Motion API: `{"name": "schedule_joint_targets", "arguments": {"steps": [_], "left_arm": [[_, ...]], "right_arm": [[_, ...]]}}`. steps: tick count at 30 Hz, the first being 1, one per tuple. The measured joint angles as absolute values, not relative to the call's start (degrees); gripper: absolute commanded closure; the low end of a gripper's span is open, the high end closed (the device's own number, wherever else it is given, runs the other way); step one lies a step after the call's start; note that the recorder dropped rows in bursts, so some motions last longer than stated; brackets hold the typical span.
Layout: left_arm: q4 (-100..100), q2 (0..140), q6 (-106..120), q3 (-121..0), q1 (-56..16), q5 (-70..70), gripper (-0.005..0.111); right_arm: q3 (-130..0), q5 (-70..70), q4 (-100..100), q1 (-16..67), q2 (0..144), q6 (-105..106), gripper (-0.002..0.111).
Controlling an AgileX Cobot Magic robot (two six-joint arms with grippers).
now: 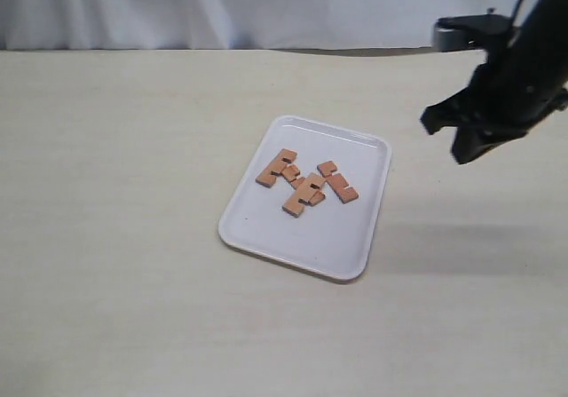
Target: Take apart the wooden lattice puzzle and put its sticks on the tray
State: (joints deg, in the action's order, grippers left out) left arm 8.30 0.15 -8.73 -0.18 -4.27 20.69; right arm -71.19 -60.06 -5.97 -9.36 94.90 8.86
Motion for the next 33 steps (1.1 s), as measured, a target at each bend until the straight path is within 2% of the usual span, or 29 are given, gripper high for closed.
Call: {"name": "schedule_joint_targets", "arguments": {"steps": [5, 13, 19, 33], "left_arm": [[8.3, 0.1, -8.7, -0.2, -4.3, 20.7, 0.107], [8.3, 0.1, -8.7, -0.2, -4.3, 20.7, 0.107], [8.3, 0.1, -8.7, -0.2, -4.3, 20.7, 0.107], [8.3, 0.1, -8.7, -0.2, -4.3, 20.7, 0.107]], "right_arm": [[-61.3, -50.6, -3.6, -15.1, 79.4, 4.0, 0.102], [-37.7, -25.2, -7.5, -15.5, 56.7, 1.2, 0.102], [-26.6, -9.8, -16.5, -15.6, 43.0, 1.0, 0.102], [-12.1, -9.8, -23.5, -15.6, 23.9, 1.4, 0.102]]}}
